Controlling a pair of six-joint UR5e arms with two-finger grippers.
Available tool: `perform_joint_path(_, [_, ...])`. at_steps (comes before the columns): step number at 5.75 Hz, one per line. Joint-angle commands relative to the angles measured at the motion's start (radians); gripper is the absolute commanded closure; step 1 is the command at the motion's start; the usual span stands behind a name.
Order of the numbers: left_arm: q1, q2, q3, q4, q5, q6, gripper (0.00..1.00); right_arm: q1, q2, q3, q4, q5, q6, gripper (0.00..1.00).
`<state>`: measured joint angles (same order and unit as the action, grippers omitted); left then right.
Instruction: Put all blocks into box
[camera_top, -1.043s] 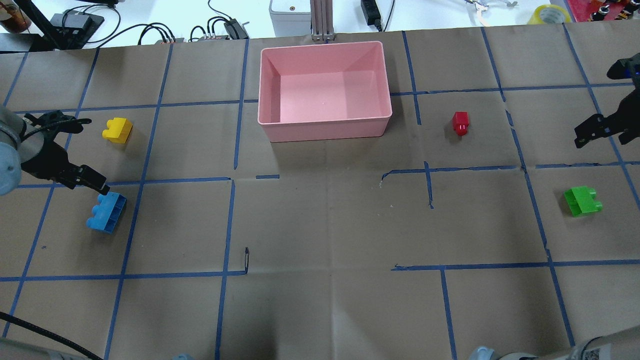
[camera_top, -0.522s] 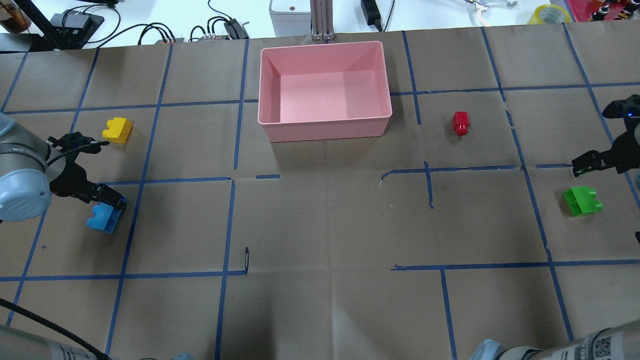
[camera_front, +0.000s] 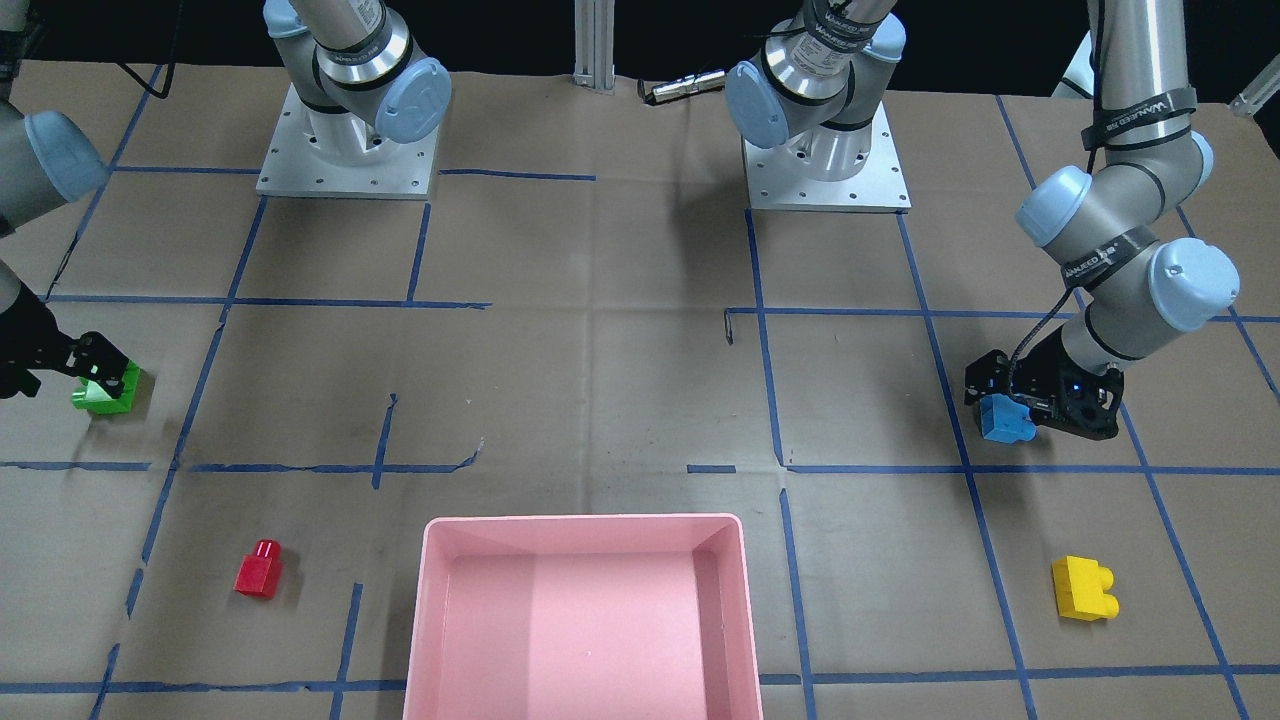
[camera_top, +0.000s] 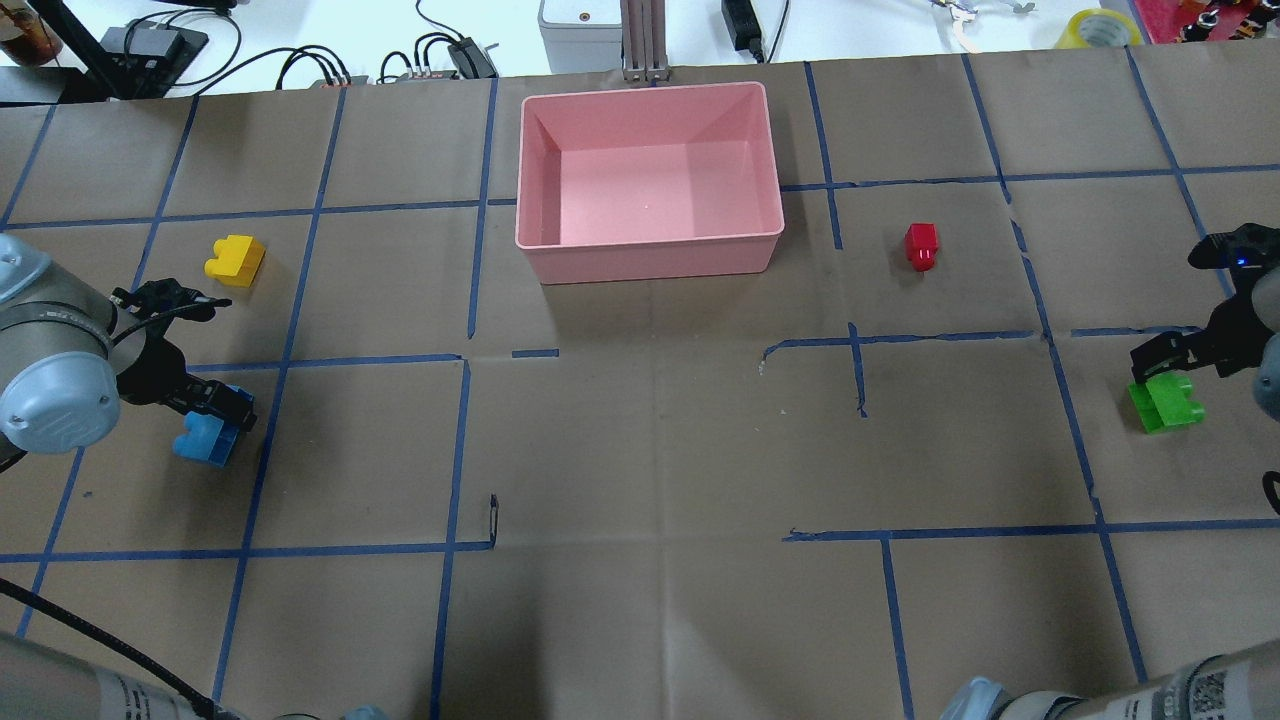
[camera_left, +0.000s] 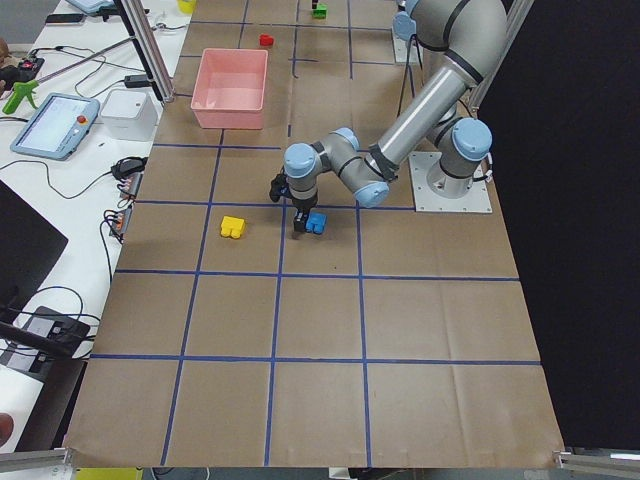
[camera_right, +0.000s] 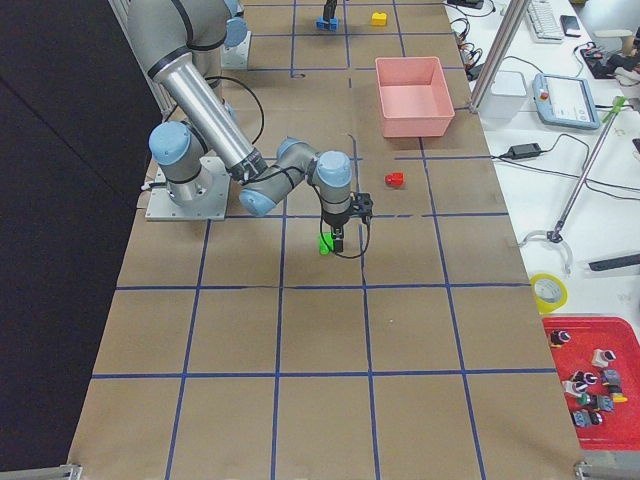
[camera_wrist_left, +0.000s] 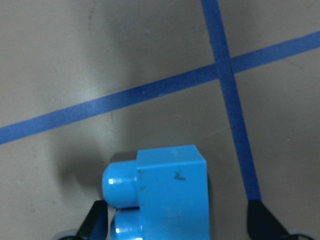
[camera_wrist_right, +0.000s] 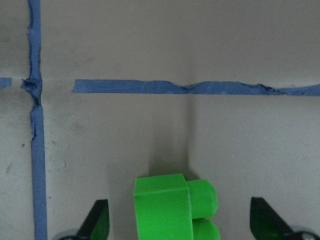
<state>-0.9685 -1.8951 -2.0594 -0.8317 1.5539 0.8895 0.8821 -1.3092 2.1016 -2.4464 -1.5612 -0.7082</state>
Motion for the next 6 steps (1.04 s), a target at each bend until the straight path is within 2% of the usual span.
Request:
perform_joint_path(1, [0.002, -0.002, 0.001, 0.006, 0.003, 0.003, 0.22, 0.0, 0.024, 0.008, 0.003, -0.003, -0.034, 0.0])
perform_joint_path(2, [0.002, -0.002, 0.007, 0.008, 0.043, 0.002, 0.38, -0.002, 0.031, 0.008, 0.0, -0.003, -0.036, 0.0])
perform_joint_path(4, [0.001, -0.002, 0.015, 0.008, 0.049, 0.002, 0.68, -0.02, 0.036, 0.006, 0.009, -0.003, -0.036, 0.0])
perform_joint_path(5, [0.001, 0.002, 0.054, -0.009, 0.051, 0.0, 0.74, -0.021, 0.033, 0.002, 0.012, -0.005, -0.036, 0.02])
perform_joint_path(6, [-0.012, 0.029, 0.138, -0.124, 0.051, -0.006, 0.74, -0.021, 0.031, 0.0, 0.038, -0.032, -0.034, 0.26])
